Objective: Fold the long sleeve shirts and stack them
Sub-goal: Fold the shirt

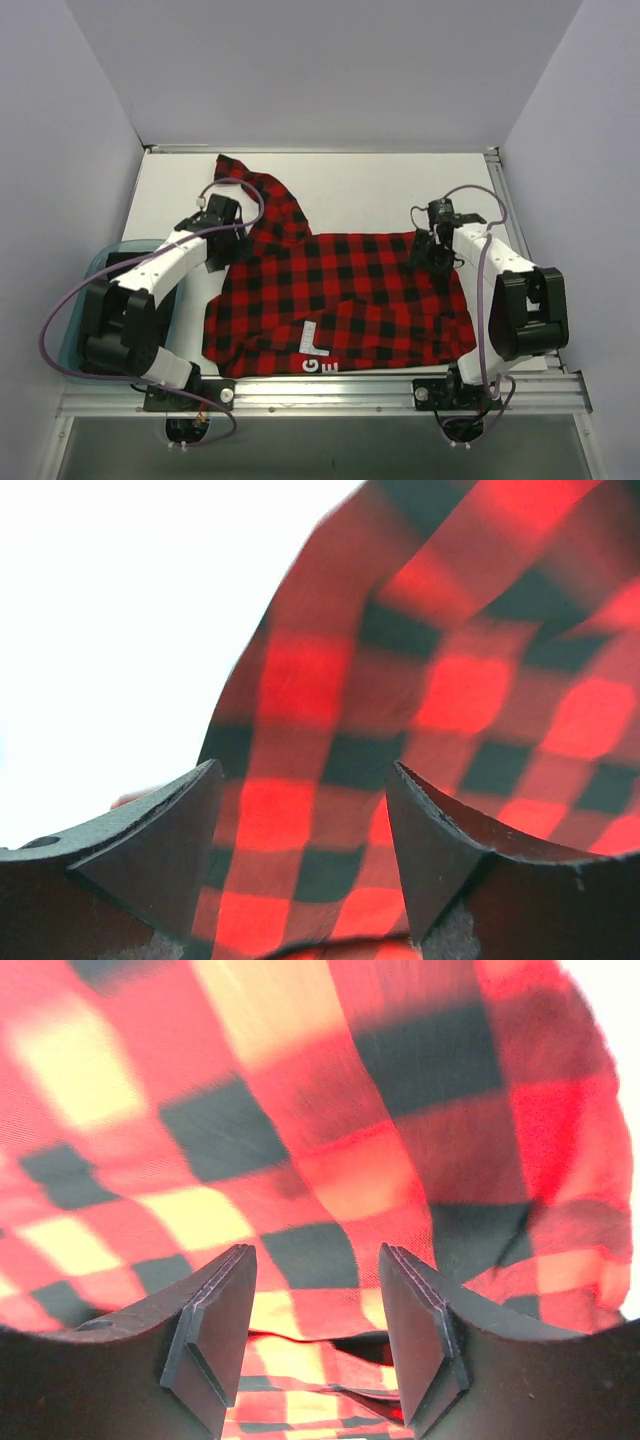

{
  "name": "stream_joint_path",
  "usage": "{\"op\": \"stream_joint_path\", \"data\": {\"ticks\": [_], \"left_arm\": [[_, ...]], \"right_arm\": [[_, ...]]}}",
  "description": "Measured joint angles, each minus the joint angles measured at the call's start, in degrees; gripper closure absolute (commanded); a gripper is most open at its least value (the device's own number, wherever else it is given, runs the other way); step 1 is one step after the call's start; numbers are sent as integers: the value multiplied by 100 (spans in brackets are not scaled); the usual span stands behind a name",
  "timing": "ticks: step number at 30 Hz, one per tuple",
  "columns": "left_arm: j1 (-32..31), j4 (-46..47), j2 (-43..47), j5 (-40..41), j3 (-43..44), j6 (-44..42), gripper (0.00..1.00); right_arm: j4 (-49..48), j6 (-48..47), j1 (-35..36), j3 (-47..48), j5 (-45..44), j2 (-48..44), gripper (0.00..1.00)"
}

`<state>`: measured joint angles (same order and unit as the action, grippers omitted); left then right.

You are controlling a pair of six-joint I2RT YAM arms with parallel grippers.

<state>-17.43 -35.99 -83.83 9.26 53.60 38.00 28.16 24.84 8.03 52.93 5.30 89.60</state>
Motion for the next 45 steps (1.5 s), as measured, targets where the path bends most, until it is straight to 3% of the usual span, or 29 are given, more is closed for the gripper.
{"op": "stream_joint_path", "data": {"ticks": [7, 16, 25, 35, 39, 45], "left_arm": [[131, 289, -1213, 271, 1692, -706, 27], [264, 310, -2758, 297, 2347, -1202, 30], [243, 409, -2951, 162, 2426, -1303, 40], [68, 498, -3051, 197, 2542, -1360, 65], [39, 533, -3058, 216, 2542, -1421, 80], [-7, 538, -3075, 240, 2568, -1506, 82]], "right_arm": [[-74, -203, -439, 1187, 33, -57, 48], [-271, -201, -767, 1486, 144, 315, 48], [-490, -240, -763, 1528, 160, 874, 48], [-684, -256, -763, 2063, 114, 1613, 48], [-723, -328, -763, 2205, -26, 1722, 48], [-800, -420, -839, 2728, -70, 2173, 48]]}}
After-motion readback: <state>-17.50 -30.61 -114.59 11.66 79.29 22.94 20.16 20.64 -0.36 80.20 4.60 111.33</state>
